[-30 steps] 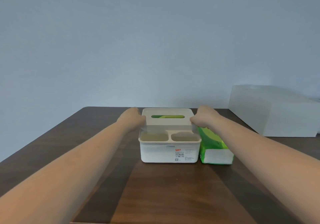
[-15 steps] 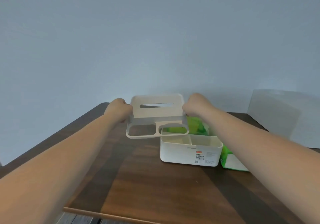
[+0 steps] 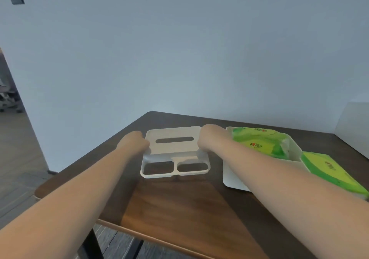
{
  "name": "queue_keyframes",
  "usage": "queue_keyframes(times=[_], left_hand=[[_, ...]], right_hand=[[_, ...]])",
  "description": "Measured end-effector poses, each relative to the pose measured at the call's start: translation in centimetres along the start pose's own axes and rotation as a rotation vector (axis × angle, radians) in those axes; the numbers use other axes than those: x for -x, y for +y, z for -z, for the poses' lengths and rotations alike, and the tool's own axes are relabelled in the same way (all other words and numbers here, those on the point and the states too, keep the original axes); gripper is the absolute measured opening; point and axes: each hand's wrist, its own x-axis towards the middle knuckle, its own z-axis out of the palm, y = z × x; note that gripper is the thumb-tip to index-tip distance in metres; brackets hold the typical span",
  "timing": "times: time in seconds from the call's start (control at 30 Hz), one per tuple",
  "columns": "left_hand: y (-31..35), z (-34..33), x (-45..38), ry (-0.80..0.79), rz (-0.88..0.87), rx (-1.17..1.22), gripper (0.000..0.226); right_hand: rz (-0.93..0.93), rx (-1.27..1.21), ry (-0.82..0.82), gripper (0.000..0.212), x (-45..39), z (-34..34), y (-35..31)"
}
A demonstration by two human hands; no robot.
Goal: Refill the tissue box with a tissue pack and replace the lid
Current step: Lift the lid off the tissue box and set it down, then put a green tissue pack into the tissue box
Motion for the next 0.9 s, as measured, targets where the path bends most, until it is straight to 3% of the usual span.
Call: queue_keyframes(times=[0.07, 0.2, 0.3, 0.57, 0.83, 0.9], left_hand=[[-0.9, -0.3, -0.2, -0.004, 0.02, -0.018, 0.013], [-2.3, -1.0, -0.7, -0.023, 0.039, -0.026, 0.016], [-2.7, -1.5, -1.1, -0.028, 0.031, -0.04, 0.016], [-2.0, -2.2, -0.6, 0.04, -0.037, -0.131, 0.005], [3.8, -1.1, 1.5, 0.066, -0.176, -0.073, 0.006], [6.2, -1.3, 2.3, 0.054, -0.238, -0.043, 0.008]], right_hand=[[0.002, 0.025, -0.027, 0.023, -0.6, -1.2, -0.7], [-0.013, 0.072, -0.097, 0.009, -1.8, -3.0, -1.5], [-0.033, 0.07, -0.132, 0.021, -2.3, -3.8, -1.5], [-0.003, 0.102, -0.128, 0.025, -2.0, -3.1, -0.9], [0.1, -0.046, 0.095, 0.012, 0.8, 1.3, 1.4], [0.085, -0.084, 0.167, 0.017, 1.5, 2.7, 3.4]])
